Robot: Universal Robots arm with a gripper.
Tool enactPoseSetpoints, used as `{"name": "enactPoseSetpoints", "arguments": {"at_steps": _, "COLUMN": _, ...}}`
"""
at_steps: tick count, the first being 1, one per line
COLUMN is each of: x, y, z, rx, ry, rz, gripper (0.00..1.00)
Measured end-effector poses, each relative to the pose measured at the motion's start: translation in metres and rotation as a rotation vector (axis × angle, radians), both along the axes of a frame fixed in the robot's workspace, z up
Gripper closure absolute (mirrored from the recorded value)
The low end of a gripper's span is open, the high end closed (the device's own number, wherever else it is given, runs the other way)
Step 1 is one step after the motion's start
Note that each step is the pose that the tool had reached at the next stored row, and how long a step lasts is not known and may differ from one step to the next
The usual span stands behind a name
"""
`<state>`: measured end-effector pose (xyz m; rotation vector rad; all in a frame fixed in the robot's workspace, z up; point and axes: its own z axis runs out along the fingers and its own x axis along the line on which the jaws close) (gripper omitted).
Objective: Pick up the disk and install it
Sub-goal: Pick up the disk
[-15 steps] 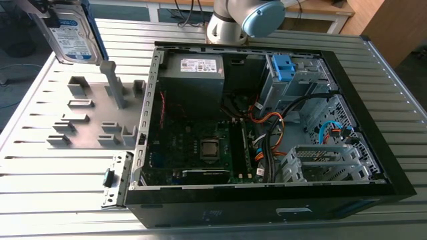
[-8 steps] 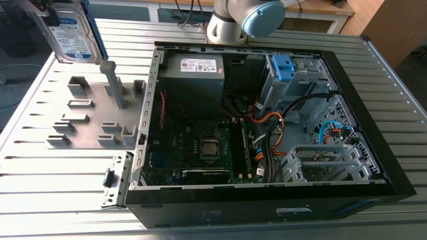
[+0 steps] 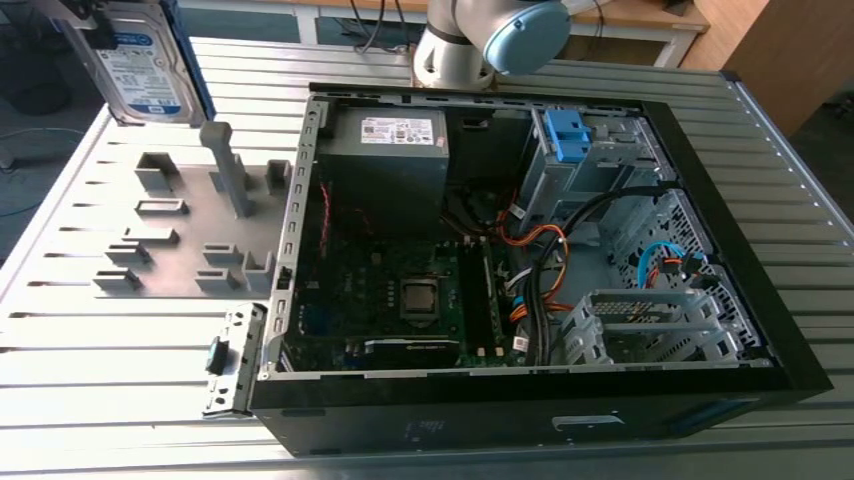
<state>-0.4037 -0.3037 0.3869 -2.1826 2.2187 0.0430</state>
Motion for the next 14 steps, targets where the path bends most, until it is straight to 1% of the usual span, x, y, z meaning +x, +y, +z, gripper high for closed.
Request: {"name": "enactPoseSetpoints", "arguments": {"at_steps": 14, "x": 0.0, "y": 0.0, "z": 0.0059, "rx": 0.0, "ry": 0.0, "rz": 0.0, "gripper": 0.64}}
